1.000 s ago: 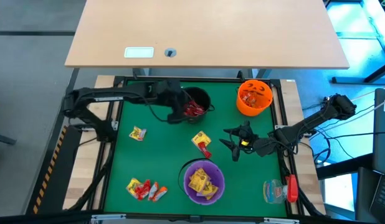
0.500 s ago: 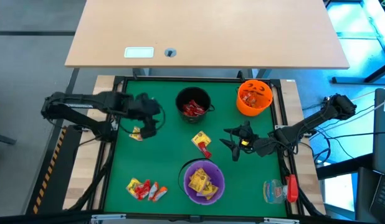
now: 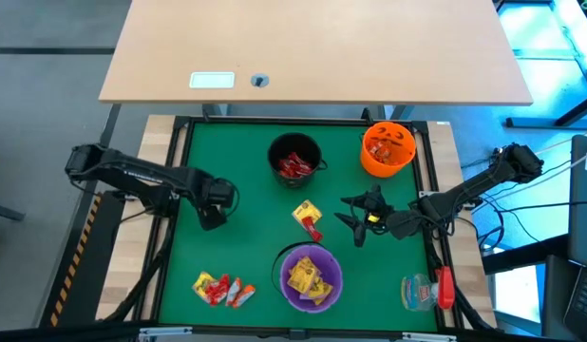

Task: Sort candy
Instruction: Put the yellow candy into the purple bucket

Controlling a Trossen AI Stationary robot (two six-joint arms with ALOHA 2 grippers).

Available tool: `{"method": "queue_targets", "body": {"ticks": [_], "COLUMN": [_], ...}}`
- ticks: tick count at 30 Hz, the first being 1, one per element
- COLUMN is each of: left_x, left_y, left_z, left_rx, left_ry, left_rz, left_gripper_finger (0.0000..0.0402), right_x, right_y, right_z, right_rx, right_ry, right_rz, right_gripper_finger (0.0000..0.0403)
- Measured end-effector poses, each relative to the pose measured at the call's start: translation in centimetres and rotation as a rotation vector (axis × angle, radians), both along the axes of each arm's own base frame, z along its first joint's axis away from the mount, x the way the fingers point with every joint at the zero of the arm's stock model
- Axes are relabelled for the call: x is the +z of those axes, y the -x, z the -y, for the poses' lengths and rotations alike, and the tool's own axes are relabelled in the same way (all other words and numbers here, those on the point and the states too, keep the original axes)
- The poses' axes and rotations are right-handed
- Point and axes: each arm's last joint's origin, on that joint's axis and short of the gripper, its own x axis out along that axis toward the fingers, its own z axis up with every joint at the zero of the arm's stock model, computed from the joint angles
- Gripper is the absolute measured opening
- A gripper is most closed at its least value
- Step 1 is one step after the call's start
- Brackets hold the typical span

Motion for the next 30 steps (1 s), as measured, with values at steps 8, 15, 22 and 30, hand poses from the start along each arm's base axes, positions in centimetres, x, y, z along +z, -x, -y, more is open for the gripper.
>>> {"method": "queue_targets", "body": {"ticks": [8,15,22,30], "left_x": [-1.9,-3.9,-4.9,-3.4], "left_y": [-0.2,-0.5,-1.1,-2.3], "left_z": [-0.4,-1.2,-1.3,-0.8], "left_rx": [0.03,0.064,0.033,-0.023], "left_ry": [0.028,0.006,-0.026,-0.068], "left_rz": [0.025,-0.054,-0.088,-0.045], "left_gripper_finger": [0.0204,0.0204,0.019,0.0056], "right_x": [0.0,0.0,0.0,0.0], "right_y": [0.0,0.0,0.0,0.0], "right_z": [0.0,0.0,0.0,0.0], "right_rx": [0.002,0.003,0.001,0.0], "right_ry": [0.008,0.008,0.003,0.0], "right_rz": [-0.002,-0.002,0.0,0.001], "right_gripper_finger": [0.0243,0.0243,0.0243,0.0243]}}
